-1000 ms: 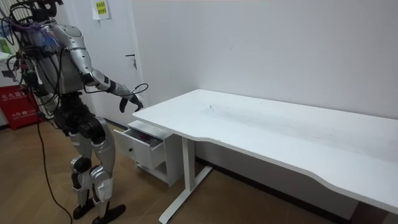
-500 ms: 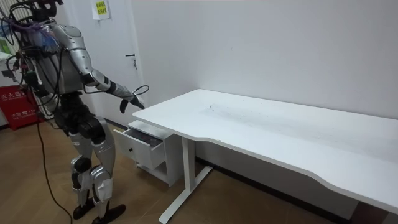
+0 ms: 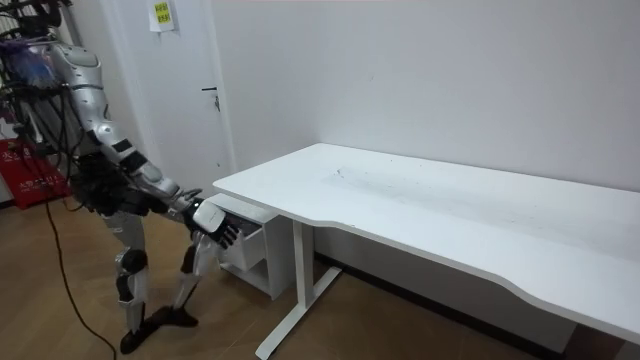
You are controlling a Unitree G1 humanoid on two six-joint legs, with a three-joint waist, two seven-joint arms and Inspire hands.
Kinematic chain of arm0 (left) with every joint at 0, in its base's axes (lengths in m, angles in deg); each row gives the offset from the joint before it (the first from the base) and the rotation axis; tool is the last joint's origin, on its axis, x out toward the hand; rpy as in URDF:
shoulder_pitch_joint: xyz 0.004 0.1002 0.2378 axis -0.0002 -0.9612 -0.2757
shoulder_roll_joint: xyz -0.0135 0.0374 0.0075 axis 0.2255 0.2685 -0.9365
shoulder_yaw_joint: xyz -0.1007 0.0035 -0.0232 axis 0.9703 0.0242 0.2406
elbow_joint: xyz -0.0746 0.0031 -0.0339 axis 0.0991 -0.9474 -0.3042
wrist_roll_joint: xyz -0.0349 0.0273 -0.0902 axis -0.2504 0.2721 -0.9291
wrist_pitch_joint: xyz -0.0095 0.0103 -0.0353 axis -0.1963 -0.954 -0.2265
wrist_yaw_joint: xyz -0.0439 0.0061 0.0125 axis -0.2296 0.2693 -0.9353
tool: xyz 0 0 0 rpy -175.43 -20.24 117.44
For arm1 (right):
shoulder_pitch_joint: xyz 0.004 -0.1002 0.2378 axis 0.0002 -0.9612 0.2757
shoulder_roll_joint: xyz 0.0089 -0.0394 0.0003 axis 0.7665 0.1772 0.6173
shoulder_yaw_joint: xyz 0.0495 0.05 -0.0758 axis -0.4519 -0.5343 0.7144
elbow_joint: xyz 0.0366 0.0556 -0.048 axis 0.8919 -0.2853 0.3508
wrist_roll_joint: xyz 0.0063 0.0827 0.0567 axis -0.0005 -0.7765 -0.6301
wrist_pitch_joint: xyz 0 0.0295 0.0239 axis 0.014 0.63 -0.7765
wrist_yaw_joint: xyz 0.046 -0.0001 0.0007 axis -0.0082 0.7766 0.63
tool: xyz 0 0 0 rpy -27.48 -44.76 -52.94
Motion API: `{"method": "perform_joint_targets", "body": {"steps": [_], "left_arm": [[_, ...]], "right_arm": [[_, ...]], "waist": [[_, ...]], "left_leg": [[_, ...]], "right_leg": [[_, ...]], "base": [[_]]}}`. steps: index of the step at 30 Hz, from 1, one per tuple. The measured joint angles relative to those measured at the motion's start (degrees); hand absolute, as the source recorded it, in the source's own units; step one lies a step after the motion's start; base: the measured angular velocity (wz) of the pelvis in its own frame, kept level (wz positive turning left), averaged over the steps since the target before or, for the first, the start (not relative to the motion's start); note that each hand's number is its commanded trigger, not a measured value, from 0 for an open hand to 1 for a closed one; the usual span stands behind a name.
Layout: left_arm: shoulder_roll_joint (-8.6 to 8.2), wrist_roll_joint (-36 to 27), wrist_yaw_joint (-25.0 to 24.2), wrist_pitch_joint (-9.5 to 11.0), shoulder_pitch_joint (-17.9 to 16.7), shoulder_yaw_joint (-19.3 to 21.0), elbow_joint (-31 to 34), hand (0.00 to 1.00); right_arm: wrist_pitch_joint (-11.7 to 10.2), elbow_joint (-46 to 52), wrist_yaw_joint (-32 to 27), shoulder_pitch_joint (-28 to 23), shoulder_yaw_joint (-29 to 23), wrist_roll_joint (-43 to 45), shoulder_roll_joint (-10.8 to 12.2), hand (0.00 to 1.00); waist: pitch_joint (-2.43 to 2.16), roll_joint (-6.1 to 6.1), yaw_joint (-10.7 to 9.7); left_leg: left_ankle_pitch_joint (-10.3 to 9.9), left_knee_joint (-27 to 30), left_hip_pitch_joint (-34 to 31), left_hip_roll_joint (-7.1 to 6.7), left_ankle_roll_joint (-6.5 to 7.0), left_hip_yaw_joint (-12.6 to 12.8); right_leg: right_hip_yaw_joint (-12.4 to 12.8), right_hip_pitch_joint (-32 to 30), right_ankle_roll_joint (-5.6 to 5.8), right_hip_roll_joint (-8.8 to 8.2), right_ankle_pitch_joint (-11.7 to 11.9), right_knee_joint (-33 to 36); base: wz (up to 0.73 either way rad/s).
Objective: Put apple and close drawer
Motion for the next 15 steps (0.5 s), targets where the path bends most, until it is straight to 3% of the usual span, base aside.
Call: {"method": "perform_joint_targets", "body": {"steps": [1,2,4,5,7,9,10,11,12,13,14,15], "left_arm": [[0.14,0.1,0.1,-0.1,0.1,0.4,-0.2,0.00],[0.19,0.1,0.2,-0.9,0.1,0.4,-0.1,0.00],[0.45,-0.1,0.3,-1.6,0.1,0.4,0.1,0.00],[0.42,0.2,0.3,-1.9,-0.3,0.4,0.3,0.00],[0.41,0.1,0.4,-2.1,-2.0,0.4,0.6,0.00],[0.41,-0.1,0.7,-3.0,-3.3,0.2,0.9,0.00],[0.41,-0.3,1.0,-3.3,-3.2,0.2,0.9,0.00],[0.27,-0.7,1.7,-3.6,-2.7,0.1,1.0,0.00],[0.04,-1.2,2.4,-3.6,-2.0,-0.1,1.0,0.00],[0.08,-1.2,2.7,-3.5,-1.5,-0.3,1.0,0.00],[0.18,-1.2,3.2,-3.4,-0.5,-0.4,1.0,0.00],[0.16,-1.2,3.9,-3.1,-0.1,-0.4,1.1,0.00]], "right_arm": [[-0.1,-0.4,0.0,0.0,0.1,-0.5,-0.1,0.00],[-0.2,-1.6,-0.1,0.0,0.4,-1.9,-0.1,0.00],[-0.2,-3.4,0.1,0.1,1.3,-2.3,0.1,0.00],[0.3,-4.1,0.1,0.2,1.8,-2.3,0.1,0.00],[1.0,-5.1,0.0,0.2,2.9,-3.1,0.1,0.00],[2.5,-5.2,0.0,0.0,3.2,-4.4,0.6,0.00],[2.7,-5.2,-0.1,0.1,3.3,-4.5,0.8,0.00],[2.7,-5.2,-0.1,0.4,3.4,-4.6,1.2,0.00],[2.6,-5.3,-0.3,1.0,3.4,-4.8,1.5,0.00],[2.5,-5.5,-0.5,1.3,3.5,-4.9,1.7,0.00],[2.4,-5.7,-0.7,1.5,4.0,-4.9,2.1,0.00],[2.4,-5.9,-0.7,1.6,4.2,-4.9,2.4,0.00]], "waist": [[0.25,0.59,-0.3],[0.19,1.60,-1.1],[0.23,1.81,-1.1],[0.27,1.64,-1.2],[0.33,0.87,-1.4],[0.23,-1.34,-1.0],[0.18,-1.99,-0.8],[-0.15,-2.79,-0.5],[-0.37,-3.24,-0.1],[-0.31,-3.45,0.1],[-0.42,-4.62,0.5],[-0.40,-5.10,0.9]], "left_leg": [[-0.3,0.8,-0.7,0.52,0.19,-0.1],[-0.9,1.7,-1.5,1.72,0.33,-0.4],[-1.3,2.4,-2.3,1.78,0.68,-0.5],[-1.3,2.7,-2.3,1.36,0.71,-0.5],[-1.1,2.6,-2.3,0.45,0.46,-0.5],[-0.9,2.3,-2.9,-1.33,0.59,-0.5],[-0.7,2.1,-3.2,-1.69,0.65,-0.5],[0.0,1.3,-3.6,-2.10,0.60,-0.5],[1.0,-0.2,-3.7,-2.12,0.57,-0.4],[1.6,-1.1,-3.7,-2.12,0.55,-0.3],[2.6,-2.8,-3.5,-2.28,0.57,-0.1],[2.9,-3.7,-3.1,-2.18,0.32,0.3]], "right_leg": [[-0.4,-2.5,-0.70,0.29,-2.4,6.3],[-1.4,-5.9,-0.79,0.50,-5.8,14.2],[-1.0,-6.1,-0.45,-0.33,-8.5,16.0],[-0.6,-2.6,0.30,-0.77,-9.3,10.0],[-1.3,7.3,1.47,-1.08,-10.3,-8.4],[-2.4,21.4,2.63,-0.39,-13.0,-34.0],[-3.0,24.2,2.72,-0.24,-14.2,-39.2],[-3.3,29.3,2.45,0.87,-17.3,-49.1],[-3.0,33.1,2.24,1.92,-18.1,-58.3],[-2.9,34.6,1.98,2.55,-18.0,-62.0],[-2.8,36.8,1.30,3.21,-17.4,-67.9],[-2.9,38.8,1.70,3.58,-16.6,-72.3]], "base": [[-0.13],[-0.05],[0.00],[0.06],[0.07],[0.00],[-0.04],[-0.09],[-0.10],[-0.11],[-0.15],[-0.16]]}}
